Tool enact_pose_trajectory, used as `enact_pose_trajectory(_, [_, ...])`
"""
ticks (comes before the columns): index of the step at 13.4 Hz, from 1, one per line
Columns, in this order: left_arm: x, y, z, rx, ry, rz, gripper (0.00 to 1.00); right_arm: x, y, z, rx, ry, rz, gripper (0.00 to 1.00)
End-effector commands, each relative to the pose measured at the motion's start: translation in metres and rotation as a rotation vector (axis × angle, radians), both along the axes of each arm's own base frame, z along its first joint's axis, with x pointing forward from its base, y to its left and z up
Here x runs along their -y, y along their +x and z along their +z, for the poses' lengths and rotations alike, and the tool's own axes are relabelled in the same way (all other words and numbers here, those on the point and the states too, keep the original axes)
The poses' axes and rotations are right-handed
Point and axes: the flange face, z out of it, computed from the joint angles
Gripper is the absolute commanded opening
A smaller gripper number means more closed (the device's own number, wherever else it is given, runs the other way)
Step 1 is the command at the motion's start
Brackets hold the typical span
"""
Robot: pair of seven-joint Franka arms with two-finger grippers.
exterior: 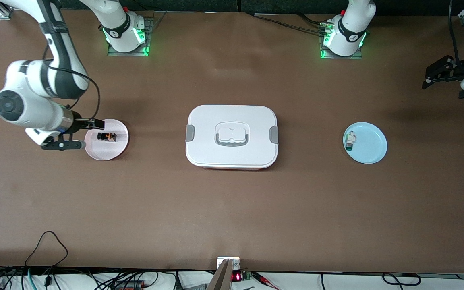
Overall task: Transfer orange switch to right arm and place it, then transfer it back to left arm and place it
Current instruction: 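Reach the right gripper back down over the switch on the white plate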
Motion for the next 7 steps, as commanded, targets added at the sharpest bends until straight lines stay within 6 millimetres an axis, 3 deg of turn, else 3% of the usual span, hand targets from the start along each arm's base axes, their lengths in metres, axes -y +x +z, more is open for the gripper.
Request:
enact_pose_trajectory(1, [-0.008,-0.006,0.002,0.012,0.014,0.008,1.00,0.002,-0.023,-0.022,0.045,-0.017,0.009,1.00])
enact_pose_trajectory(7, [-0.019,-0.007,0.001,0.008,0.017,0.043,1.00,0.005,-0.019,-0.061,0.045,-0.028,0.022,1.00])
